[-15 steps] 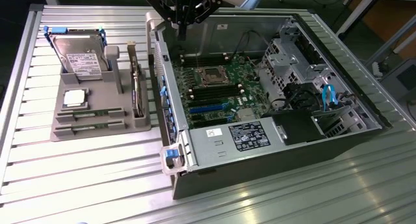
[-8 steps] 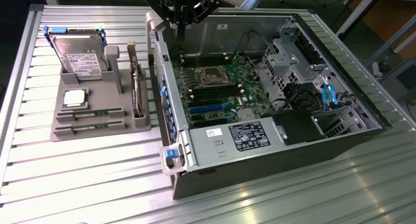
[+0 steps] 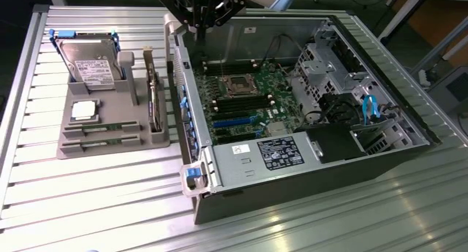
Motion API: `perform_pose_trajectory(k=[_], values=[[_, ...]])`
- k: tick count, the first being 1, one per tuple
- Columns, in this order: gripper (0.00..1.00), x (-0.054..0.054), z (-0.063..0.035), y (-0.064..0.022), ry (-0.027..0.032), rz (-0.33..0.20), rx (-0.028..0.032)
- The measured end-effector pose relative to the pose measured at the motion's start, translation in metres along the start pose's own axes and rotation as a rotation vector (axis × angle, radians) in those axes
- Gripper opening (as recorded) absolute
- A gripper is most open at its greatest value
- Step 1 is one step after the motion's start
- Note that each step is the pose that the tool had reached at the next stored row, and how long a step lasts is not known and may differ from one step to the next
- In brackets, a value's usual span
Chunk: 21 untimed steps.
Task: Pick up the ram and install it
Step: 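Reach for the ram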
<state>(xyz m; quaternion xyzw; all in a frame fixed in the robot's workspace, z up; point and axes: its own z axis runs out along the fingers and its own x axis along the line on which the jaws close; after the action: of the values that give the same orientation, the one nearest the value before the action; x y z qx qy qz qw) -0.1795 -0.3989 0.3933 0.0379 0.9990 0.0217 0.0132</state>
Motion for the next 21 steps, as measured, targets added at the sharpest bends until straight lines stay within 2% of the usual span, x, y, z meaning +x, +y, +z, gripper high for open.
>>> perform_pose_trajectory(k=[21], values=[[0.09,0.012,-0.0003,-0.0009,0.0000,0.000,0.0000]])
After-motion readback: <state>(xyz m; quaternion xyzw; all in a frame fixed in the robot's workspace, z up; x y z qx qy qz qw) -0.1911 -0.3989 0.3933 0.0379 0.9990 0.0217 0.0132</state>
